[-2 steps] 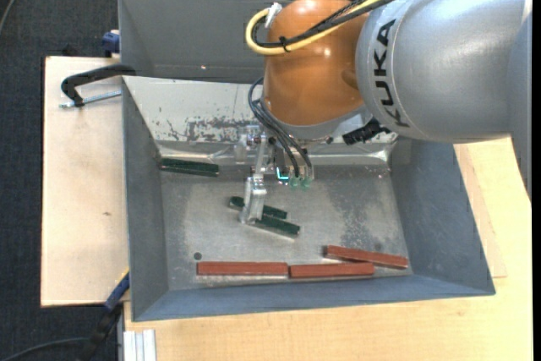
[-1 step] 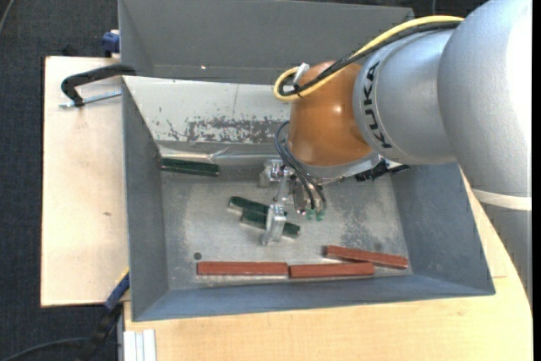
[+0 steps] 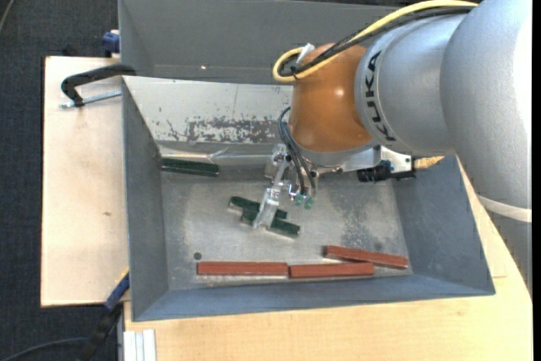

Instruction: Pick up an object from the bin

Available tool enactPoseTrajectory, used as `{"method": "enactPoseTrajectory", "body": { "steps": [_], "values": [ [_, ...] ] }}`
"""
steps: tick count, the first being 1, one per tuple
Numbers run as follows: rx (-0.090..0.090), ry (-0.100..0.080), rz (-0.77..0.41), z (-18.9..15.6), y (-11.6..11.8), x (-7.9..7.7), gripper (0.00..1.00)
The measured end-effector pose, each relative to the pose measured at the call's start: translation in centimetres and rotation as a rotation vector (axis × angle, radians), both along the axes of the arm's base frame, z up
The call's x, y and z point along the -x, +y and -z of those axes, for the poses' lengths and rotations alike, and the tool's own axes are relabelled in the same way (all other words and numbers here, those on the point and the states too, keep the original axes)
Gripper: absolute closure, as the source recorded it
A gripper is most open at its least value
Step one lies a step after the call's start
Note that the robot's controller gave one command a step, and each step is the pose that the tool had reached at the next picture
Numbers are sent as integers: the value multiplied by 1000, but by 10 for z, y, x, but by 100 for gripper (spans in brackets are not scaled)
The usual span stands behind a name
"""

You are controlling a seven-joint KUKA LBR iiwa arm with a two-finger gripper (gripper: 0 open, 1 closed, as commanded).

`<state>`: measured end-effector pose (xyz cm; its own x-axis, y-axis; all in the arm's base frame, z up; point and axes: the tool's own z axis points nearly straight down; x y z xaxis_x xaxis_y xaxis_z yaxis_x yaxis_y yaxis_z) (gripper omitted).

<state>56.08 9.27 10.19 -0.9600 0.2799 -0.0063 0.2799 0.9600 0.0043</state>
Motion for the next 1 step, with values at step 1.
{"method": "enactPoseTrajectory", "body": {
  "steps": [1],
  "values": [
    [0,5,186,1,-3,3,0]
  ]
}}
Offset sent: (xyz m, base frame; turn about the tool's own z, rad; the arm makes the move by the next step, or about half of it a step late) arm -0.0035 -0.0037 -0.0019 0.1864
